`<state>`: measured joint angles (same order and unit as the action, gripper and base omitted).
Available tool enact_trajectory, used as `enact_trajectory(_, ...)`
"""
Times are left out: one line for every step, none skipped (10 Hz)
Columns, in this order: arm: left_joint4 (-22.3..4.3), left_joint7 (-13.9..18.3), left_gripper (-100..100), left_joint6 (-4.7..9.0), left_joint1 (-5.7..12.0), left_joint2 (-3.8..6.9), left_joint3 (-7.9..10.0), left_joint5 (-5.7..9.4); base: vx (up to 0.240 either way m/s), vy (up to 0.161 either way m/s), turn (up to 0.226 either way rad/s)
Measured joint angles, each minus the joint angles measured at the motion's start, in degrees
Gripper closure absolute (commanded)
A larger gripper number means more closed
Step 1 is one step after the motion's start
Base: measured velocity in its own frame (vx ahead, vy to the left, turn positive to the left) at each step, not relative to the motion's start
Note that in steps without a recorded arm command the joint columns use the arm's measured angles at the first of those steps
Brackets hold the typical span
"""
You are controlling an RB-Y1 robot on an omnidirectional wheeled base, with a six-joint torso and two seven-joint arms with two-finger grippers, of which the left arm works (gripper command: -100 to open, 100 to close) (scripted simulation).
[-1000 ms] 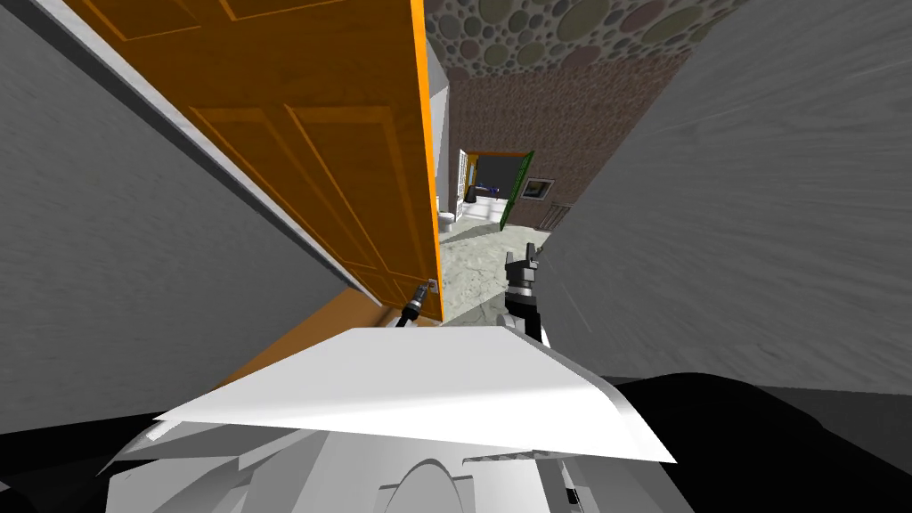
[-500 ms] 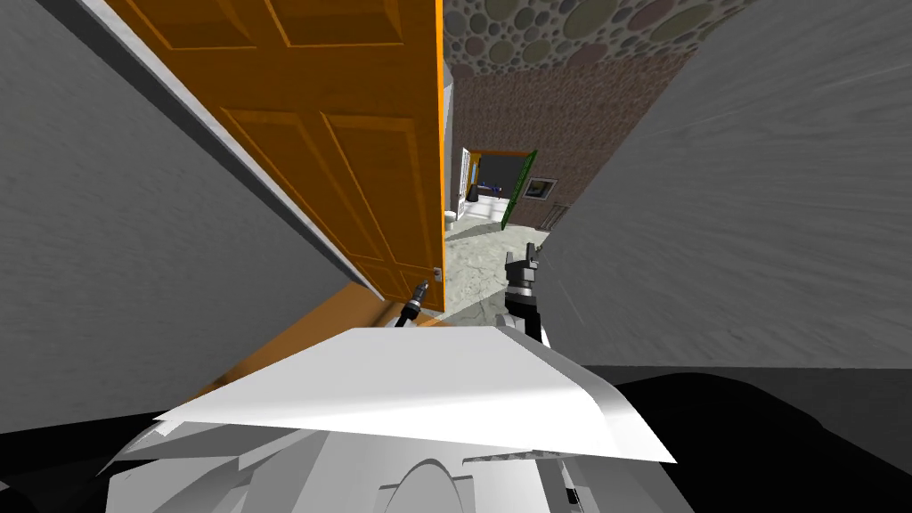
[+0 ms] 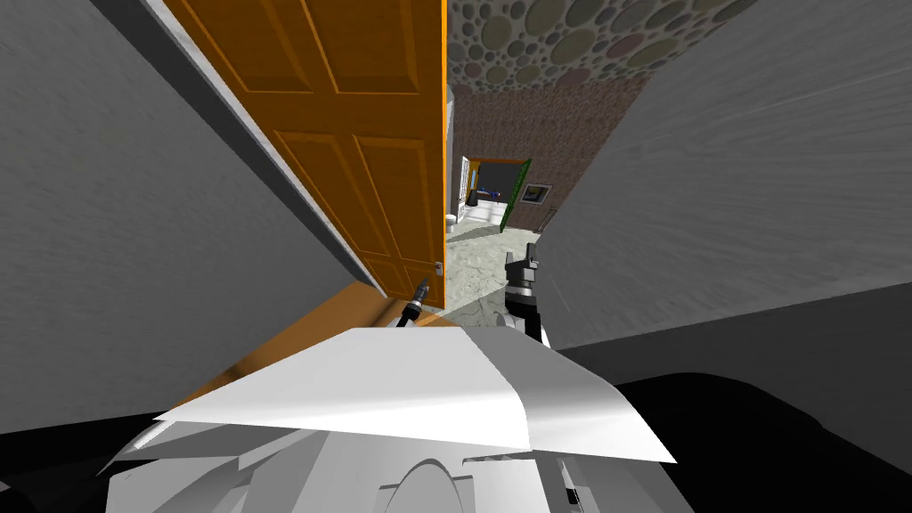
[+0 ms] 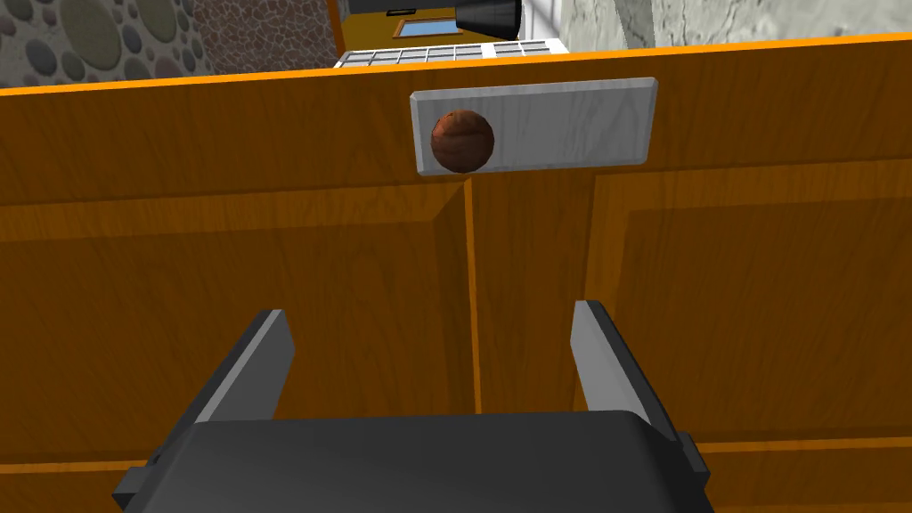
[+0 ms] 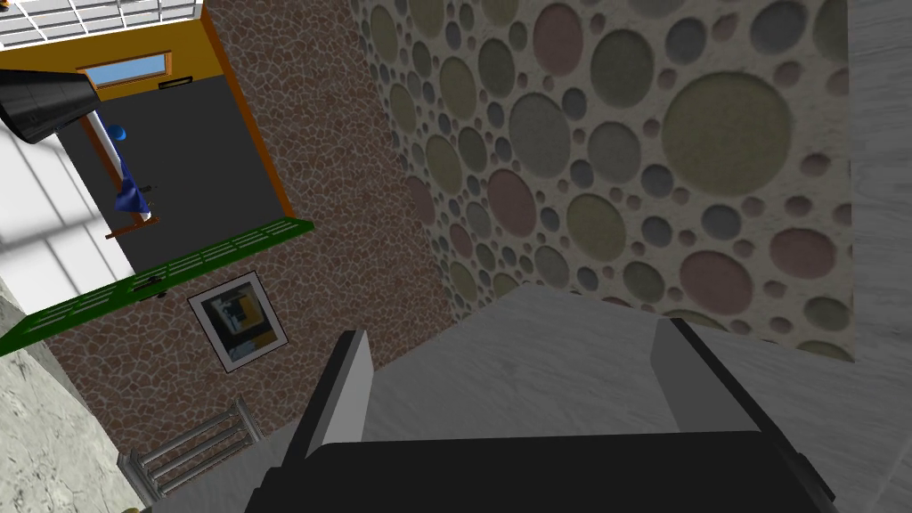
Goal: Push the door open
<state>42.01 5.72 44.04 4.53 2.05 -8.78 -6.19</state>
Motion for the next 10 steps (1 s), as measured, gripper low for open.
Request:
enact_trajectory(0.1, -0.1, -100, 0.05, -0.08, 0.24, 0.05, 0.02, 0.146, -0.048, -0.013)
enact_trajectory(0.2, -0.1, -100, 0.08, -0.09, 0.46, 0.12, 0.05, 0.194, -0.072, -0.024)
enact_trajectory(0.3, -0.2, -100, 0.08, -0.14, 0.61, 0.21, 0.09, 0.225, -0.071, -0.019)
enact_trajectory(0.2, -0.3, -100, 0.15, -0.07, 0.67, 0.32, 0.14, 0.229, -0.038, -0.022)
enact_trajectory(0.1, -0.4, -100, 0.26, -0.01, 0.65, 0.45, 0.19, 0.196, -0.033, -0.031)
enact_trajectory(0.0, -0.5, -100, 0.37, 0.05, 0.56, 0.57, 0.25, 0.173, -0.049, -0.022)
enact_trajectory(-0.1, -0.6, -100, 0.44, 0.07, 0.39, 0.68, 0.29, 0.18, -0.049, -0.023)
enact_trajectory(0.1, -0.7, -100, 0.43, -0.02, 0.07, 0.78, 0.33, 0.179, -0.037, -0.015)
enact_trajectory(-0.2, -0.8, -100, 0.6, 0.1, -0.22, 0.9, 0.39, 0.073, -0.014, 0.01)
enact_trajectory(-0.2, -0.8, 100, 0.73, 0.09, -0.27, 0.88, 0.39, -0.017, 0.0, -0.004)
